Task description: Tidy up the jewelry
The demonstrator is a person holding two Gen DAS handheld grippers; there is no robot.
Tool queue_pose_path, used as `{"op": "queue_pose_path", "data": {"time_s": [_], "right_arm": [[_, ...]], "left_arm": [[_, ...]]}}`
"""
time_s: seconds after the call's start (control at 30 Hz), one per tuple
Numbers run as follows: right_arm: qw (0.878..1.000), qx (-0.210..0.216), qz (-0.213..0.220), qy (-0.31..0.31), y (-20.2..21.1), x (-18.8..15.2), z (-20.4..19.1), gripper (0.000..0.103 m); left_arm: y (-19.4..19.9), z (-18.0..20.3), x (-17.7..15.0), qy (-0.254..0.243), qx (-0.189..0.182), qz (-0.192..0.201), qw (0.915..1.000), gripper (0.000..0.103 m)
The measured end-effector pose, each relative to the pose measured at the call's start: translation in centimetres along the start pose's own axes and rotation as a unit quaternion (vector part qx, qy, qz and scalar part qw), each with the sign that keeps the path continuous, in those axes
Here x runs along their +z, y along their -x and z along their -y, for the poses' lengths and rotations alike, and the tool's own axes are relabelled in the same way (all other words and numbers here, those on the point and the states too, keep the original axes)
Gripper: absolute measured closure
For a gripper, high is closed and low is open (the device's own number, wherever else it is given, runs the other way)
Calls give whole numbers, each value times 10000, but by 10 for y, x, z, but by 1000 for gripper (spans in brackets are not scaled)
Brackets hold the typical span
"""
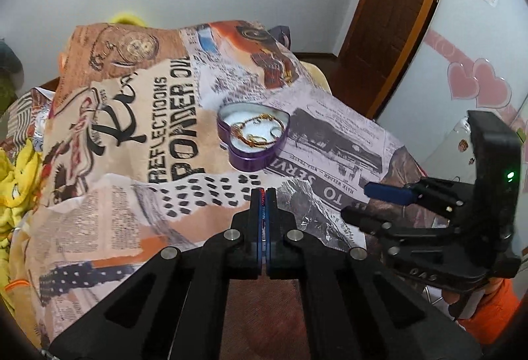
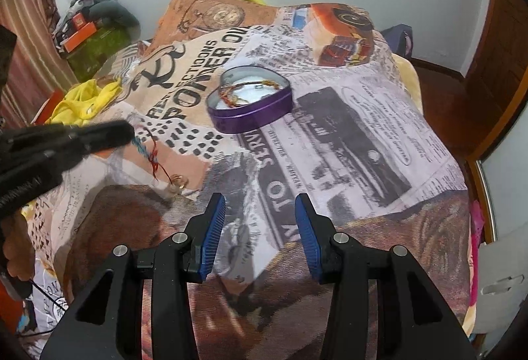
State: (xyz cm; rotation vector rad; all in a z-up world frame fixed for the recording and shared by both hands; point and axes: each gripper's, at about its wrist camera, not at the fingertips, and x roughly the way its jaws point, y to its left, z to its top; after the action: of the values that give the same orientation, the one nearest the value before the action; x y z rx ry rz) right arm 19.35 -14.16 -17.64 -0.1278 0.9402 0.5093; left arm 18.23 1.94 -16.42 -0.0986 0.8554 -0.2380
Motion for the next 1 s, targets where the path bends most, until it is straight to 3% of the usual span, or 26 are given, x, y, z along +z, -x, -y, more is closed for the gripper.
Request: {"op": "queue_pose_path", "data": {"time_s": [0.23, 0.5, 1.0], "right_arm": [[9996, 180, -71, 222, -15, 7, -26, 63], [9984, 163, -265, 481, -45, 12, -47, 63], [9955, 143, -276, 898, -63, 9, -63, 96]], "left_arm": [[12, -16, -6, 21, 213, 72, 9997, 103], [5, -35, -18, 182, 205, -54, 9996, 103], [-7, -41, -25, 252, 219, -162, 9993, 103]]}}
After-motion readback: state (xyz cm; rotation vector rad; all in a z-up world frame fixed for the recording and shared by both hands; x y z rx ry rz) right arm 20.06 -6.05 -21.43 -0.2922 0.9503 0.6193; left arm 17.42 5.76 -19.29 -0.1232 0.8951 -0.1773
